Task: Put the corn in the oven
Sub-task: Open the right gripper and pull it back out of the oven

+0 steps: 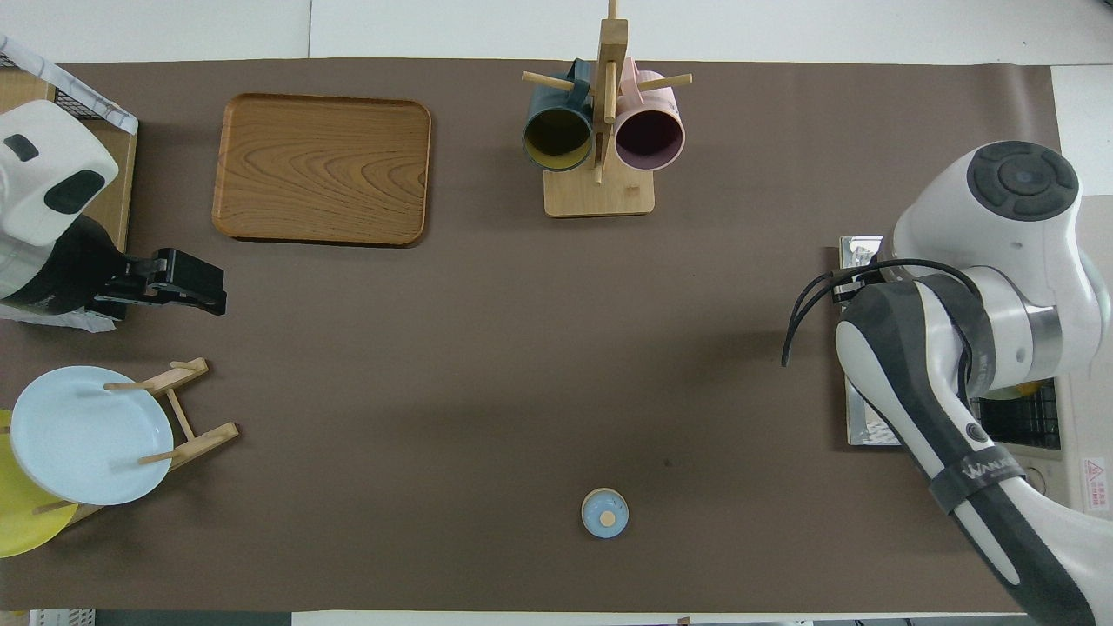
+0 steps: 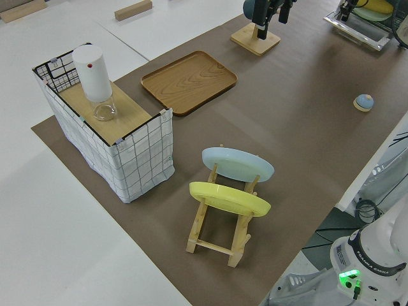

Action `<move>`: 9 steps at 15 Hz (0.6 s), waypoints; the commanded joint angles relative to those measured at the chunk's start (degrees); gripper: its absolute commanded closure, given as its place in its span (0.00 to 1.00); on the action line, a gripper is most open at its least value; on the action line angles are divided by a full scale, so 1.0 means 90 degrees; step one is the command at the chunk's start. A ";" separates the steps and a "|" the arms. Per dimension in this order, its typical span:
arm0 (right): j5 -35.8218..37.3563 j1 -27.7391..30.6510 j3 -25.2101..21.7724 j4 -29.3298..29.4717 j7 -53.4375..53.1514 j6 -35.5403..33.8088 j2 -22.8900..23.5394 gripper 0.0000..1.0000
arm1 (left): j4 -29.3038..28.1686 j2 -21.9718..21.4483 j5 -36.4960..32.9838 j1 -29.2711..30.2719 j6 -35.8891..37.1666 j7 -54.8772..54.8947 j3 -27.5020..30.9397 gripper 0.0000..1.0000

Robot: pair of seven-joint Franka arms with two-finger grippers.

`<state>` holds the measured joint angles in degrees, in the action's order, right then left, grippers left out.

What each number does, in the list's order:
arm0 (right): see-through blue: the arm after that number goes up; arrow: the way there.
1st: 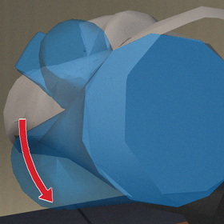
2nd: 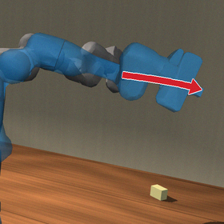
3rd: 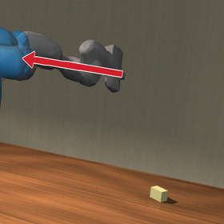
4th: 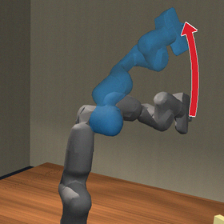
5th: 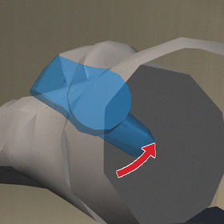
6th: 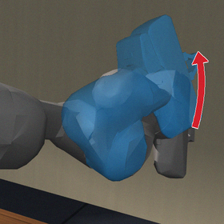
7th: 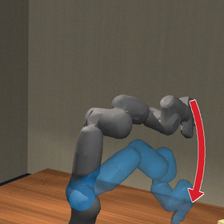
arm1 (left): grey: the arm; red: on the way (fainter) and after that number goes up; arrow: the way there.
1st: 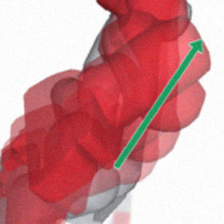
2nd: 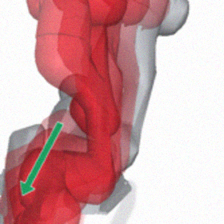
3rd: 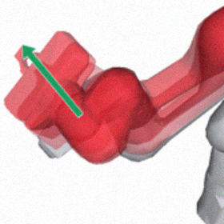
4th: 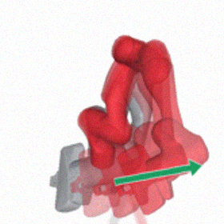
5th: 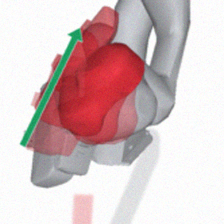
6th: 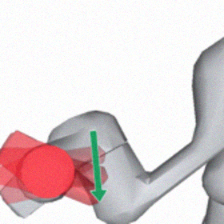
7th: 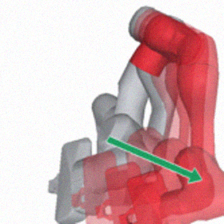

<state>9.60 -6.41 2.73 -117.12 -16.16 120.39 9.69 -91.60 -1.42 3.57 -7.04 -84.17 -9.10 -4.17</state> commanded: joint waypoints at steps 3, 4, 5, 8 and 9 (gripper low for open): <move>-0.0100 0.0097 -0.0001 -0.0218 -0.0128 0.0363 0.0300 1.00 | 0.0061 -0.0028 -0.0045 0.0050 0.0085 0.0093 -0.0015 0.00; -0.0100 0.0097 -0.0001 -0.0267 -0.0138 0.0373 0.0329 1.00 | 0.0061 -0.0028 -0.0045 0.0050 0.0085 0.0093 -0.0015 0.00; -0.0071 0.0097 -0.0001 -0.0297 -0.0138 0.0373 0.0348 1.00 | 0.0061 -0.0028 -0.0045 0.0050 0.0075 0.0093 -0.0015 0.00; 0.0036 0.0175 -0.0011 -0.0414 -0.0089 0.0373 0.0349 1.00 | 0.0061 -0.0028 -0.0045 0.0050 0.0085 0.0093 -0.0015 0.00; 0.0104 0.0175 -0.0011 -0.0424 -0.0099 0.0373 0.0349 1.00 | 0.0061 -0.0028 -0.0045 0.0050 0.0085 0.0093 -0.0015 0.00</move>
<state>9.74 -5.53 2.36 -119.40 -16.72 122.77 13.47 -91.60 -1.42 3.57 -7.04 -84.17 -9.10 -4.17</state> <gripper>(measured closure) 0.991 0.000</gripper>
